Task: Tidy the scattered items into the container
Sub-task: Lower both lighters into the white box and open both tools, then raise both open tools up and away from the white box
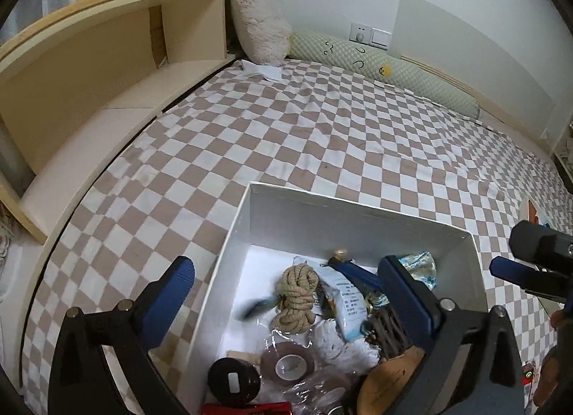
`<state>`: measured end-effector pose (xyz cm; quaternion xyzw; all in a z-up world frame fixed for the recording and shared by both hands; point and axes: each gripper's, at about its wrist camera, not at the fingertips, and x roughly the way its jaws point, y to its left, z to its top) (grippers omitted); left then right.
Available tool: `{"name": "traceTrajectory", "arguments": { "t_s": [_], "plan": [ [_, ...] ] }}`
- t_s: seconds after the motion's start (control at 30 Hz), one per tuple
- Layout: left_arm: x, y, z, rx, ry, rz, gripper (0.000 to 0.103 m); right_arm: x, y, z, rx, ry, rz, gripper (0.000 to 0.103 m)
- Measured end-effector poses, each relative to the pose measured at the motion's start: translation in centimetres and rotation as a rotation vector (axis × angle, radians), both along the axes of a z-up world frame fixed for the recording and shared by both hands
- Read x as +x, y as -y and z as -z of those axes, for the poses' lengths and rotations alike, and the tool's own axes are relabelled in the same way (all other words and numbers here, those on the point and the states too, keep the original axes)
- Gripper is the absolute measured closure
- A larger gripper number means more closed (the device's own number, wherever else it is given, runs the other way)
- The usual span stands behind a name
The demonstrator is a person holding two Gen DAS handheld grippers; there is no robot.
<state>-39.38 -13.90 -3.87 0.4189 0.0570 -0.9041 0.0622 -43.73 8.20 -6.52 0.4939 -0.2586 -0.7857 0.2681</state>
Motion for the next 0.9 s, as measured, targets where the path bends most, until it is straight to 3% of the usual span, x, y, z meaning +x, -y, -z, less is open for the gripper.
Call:
{"name": "traceTrajectory", "arguments": {
  "t_s": [0.57,0.9],
  "plan": [
    [3.3,-1.4,-2.2,0.004,-0.020,0.035,0.000,3.0,-1.1,-2.0,0.012,-0.008,-0.013,0.000],
    [5.7,-2.5,-4.1,-0.002,-0.044,0.064,0.000,5.4,-0.4,-3.0,0.096,-0.033,-0.040,0.000]
  ]
}}
